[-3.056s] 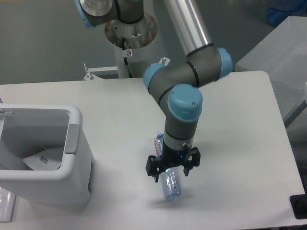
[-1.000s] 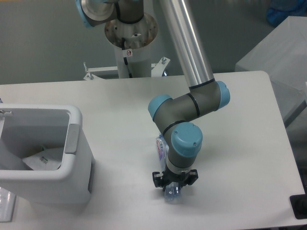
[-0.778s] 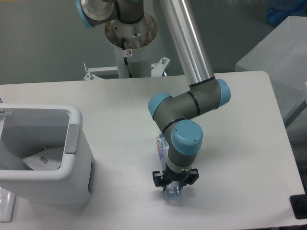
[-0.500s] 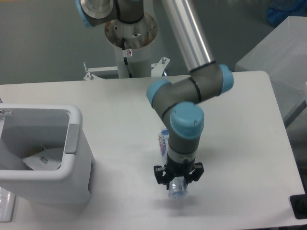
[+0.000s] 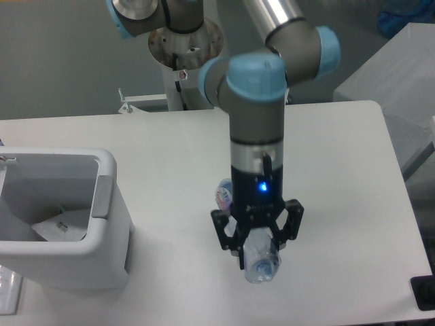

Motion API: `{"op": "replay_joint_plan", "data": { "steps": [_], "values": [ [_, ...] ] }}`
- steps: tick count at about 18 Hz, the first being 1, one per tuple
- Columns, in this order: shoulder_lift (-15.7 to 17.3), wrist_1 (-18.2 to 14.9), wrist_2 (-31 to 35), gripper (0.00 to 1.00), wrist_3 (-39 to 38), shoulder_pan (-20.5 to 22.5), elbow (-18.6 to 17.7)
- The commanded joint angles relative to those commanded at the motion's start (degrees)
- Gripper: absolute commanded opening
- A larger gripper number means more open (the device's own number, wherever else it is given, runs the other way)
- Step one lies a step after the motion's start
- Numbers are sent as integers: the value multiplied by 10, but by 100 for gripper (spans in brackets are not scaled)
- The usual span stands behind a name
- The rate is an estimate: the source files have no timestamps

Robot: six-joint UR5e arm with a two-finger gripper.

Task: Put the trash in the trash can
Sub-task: 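Lift the water bottle and carry it over the trash bin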

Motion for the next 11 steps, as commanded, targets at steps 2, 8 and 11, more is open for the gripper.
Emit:
{"op": "replay_joint_plan", "data": {
  "steps": [2, 8, 11],
  "values": [
    [16, 1, -15, 55, -8, -4, 5],
    [41, 8, -26, 55, -26, -54, 14],
    [45, 8, -26, 55, -27, -84, 18]
  ]
}}
